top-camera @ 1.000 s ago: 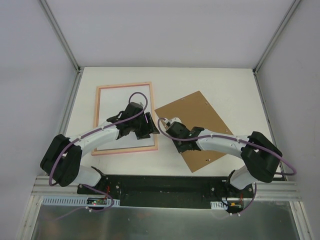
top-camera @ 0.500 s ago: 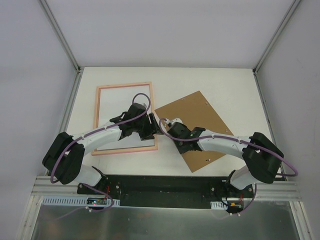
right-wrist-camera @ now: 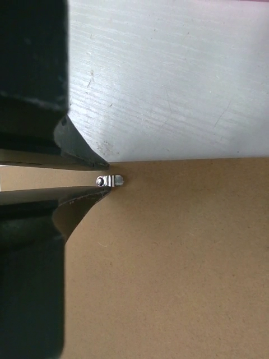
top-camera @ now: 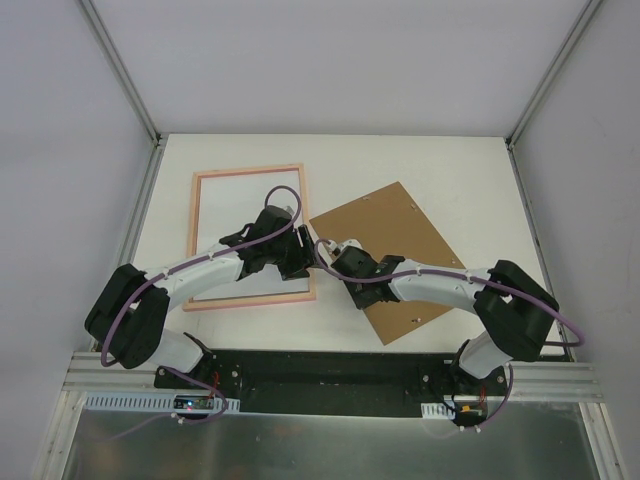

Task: Put the photo into the frame

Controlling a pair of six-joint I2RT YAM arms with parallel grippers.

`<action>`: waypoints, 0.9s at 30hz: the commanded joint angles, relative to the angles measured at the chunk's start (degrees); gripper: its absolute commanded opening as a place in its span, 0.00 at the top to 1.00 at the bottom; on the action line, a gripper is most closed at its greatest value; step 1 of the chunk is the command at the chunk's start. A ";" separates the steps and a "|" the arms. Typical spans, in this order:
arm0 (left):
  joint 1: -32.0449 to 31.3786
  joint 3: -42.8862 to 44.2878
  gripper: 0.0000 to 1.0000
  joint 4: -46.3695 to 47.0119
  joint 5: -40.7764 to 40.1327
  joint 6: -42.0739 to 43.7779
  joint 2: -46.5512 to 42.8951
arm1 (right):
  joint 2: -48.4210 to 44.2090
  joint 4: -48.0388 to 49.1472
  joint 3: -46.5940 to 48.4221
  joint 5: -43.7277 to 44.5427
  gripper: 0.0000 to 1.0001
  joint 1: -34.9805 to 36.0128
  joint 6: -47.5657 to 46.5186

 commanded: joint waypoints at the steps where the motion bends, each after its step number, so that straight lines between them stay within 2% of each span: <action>1: -0.55 -0.34 0.42 1.13 -0.10 -1.01 -0.75 | 1.61 0.97 -0.41 0.39 0.83 -0.09 1.16; 6: -1.26 -0.25 0.41 1.83 0.16 -1.36 -0.39 | 1.26 0.62 -0.41 0.74 0.99 -0.52 1.52; 17: -4.33 0.18 0.34 8.16 1.13 -5.57 4.43 | -4.54 -2.46 0.91 1.89 1.00 -1.23 1.52; 23: -5.48 -0.16 0.34 11.50 -0.45 -8.91 8.30 | -5.51 -2.90 0.65 1.36 1.00 -1.40 1.52; 25: -5.48 -0.95 0.35 12.56 -1.24 -9.88 8.75 | -5.86 -2.03 -0.05 0.66 0.93 -1.49 1.60; 27: -5.48 -1.48 0.36 12.73 -2.82 -10.32 9.18 | -6.48 -0.27 -1.46 0.22 0.80 -1.58 1.60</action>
